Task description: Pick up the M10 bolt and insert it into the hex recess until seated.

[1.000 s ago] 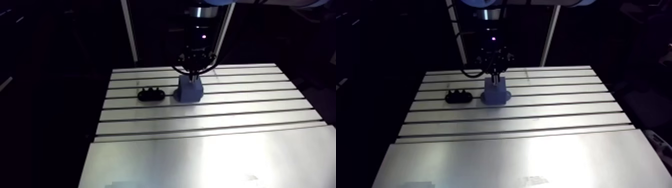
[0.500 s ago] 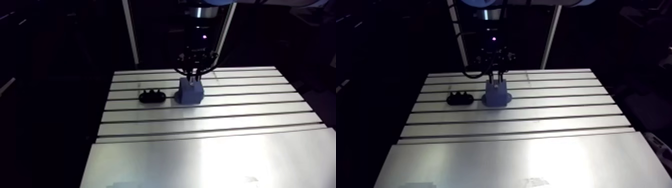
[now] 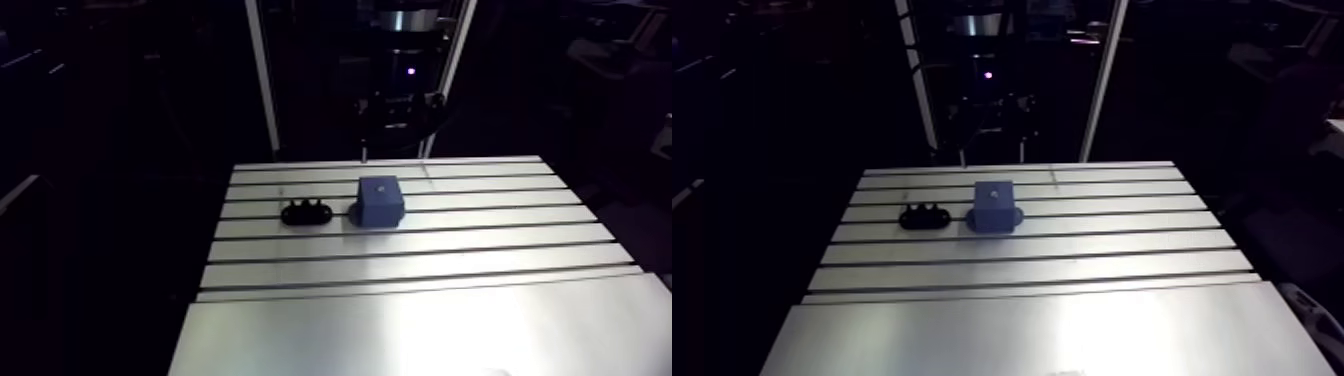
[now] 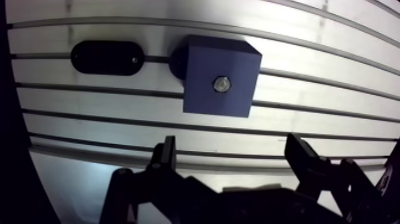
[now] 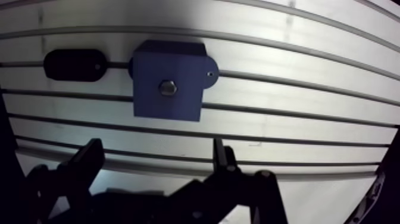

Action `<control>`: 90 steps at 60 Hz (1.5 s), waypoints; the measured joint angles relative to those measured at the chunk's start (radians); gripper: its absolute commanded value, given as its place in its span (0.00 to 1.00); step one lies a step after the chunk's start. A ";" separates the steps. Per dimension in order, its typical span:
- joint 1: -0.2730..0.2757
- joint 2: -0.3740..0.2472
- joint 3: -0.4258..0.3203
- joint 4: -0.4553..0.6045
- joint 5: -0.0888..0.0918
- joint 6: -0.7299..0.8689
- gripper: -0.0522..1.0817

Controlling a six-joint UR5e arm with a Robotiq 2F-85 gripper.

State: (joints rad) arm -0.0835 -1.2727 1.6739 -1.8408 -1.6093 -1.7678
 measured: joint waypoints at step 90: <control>-0.011 -0.276 -0.173 0.308 0.012 0.053 0.06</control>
State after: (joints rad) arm -0.0948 -1.5487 1.5009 -1.5328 -1.5972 -1.7147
